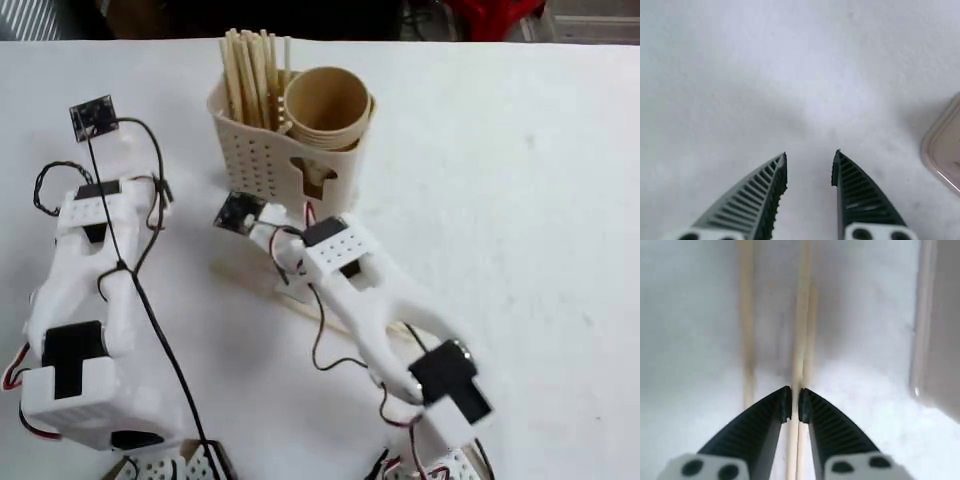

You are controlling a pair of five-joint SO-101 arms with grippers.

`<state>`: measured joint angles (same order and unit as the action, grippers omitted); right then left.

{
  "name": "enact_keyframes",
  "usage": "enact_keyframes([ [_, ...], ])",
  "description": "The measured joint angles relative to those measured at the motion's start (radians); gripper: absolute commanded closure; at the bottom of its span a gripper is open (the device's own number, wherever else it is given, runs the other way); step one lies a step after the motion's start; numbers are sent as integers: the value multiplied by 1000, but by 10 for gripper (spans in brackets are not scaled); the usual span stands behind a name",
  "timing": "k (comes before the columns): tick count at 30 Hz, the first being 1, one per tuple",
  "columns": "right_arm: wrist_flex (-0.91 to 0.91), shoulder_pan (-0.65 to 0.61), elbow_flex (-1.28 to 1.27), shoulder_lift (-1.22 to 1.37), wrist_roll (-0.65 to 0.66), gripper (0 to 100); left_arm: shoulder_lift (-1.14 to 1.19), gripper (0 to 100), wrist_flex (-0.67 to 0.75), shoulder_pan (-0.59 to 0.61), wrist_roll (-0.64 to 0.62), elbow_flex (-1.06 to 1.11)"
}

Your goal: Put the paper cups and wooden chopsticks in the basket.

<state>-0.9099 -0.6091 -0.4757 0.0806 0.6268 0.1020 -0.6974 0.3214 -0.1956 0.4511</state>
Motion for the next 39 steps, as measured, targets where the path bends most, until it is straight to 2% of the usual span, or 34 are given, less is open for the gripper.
enact_keyframes([
  [5,-58,0,0,-51,-35,854,0,835,0,0,0,0],
  [7,-61,2,0,-51,-37,877,0,835,0,0,0,0],
  [11,-35,11,0,-37,-37,987,0,835,0,0,0,0],
  [18,-2,55,0,-25,-37,856,0,835,0,0,0,0],
  [29,49,60,26,115,-3,899,0,835,0,0,0,0],
  [39,28,58,-41,28,5,878,0,835,0,0,0,0],
])
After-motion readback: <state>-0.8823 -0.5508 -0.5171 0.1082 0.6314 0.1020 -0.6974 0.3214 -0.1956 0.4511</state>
